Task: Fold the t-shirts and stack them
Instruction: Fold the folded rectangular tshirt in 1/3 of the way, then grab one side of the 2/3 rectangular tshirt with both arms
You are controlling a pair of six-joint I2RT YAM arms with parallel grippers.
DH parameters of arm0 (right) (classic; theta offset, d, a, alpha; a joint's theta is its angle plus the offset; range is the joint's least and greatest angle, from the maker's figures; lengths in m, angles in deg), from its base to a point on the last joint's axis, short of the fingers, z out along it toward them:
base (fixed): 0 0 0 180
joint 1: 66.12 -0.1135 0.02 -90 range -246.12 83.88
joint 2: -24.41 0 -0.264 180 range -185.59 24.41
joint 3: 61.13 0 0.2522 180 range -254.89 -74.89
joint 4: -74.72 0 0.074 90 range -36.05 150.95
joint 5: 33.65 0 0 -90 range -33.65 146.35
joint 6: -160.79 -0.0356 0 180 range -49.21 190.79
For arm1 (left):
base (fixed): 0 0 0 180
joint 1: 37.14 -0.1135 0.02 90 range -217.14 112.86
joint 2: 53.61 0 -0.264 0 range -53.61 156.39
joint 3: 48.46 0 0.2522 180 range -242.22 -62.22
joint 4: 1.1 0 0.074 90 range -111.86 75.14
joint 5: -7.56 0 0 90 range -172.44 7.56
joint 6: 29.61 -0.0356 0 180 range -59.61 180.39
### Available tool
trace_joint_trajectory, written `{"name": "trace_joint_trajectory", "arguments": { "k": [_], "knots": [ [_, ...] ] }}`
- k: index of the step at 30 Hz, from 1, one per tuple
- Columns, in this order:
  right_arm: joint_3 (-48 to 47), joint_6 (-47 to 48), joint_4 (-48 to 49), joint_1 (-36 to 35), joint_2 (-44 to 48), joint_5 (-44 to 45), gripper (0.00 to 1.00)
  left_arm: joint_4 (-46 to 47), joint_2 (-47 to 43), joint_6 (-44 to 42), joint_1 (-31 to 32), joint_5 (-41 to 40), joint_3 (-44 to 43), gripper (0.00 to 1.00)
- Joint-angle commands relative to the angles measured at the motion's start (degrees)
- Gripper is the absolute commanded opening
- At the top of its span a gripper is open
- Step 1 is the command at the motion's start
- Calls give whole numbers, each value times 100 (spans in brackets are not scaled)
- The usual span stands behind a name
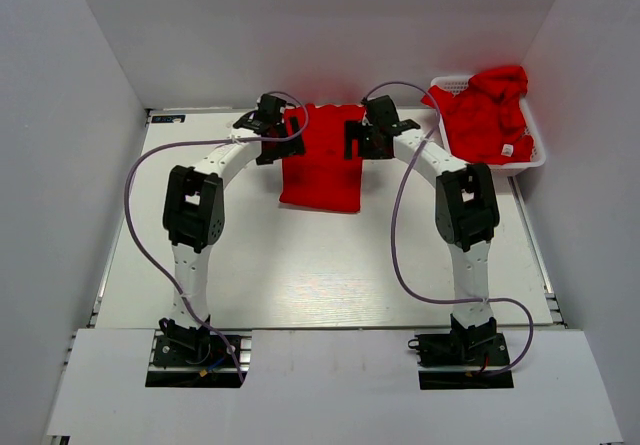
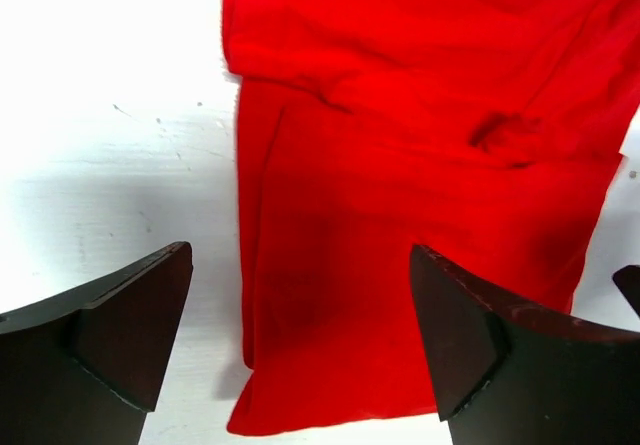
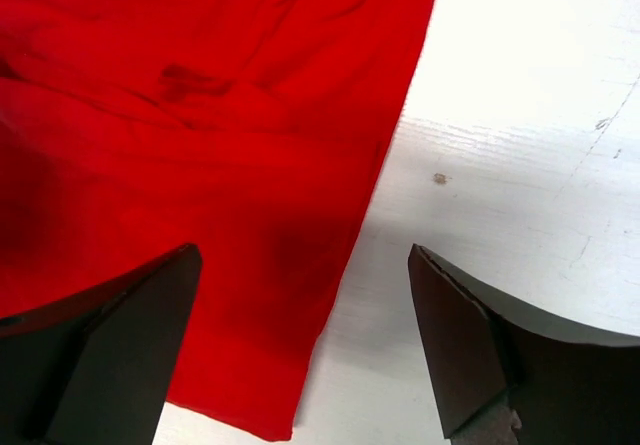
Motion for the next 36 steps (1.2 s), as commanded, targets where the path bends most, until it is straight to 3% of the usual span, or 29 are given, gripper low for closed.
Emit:
{"name": "trace_joint_trajectory", "arguments": {
  "k": [1,7,14,16,18,27,36],
  "knots": [
    [-227,79,121,24,291,-34,90,124,-396,-56,-43,-167,-35,100],
    [397,167,182,-3,1001,-69,90,229,-1229,-109,-43,-291,702,100],
    [1619,-375,33,-20,1522,-770,90,826,-1873,-241,88,236,2206,100],
    [1506,-676,-484,41,1268,-1184,90,827,-1821,-329,89,489,2381,100],
    [1609,-677,-547,-29,1232,-835,90,827,-1751,-329,89,491,2461,100],
    [2839,-897,427,-143,1908,-499,90,1029,-1698,-382,141,491,2883,100],
    [2823,-853,516,-416,1681,-368,88,1274,-1698,-382,194,316,3050,97]
  ]
}}
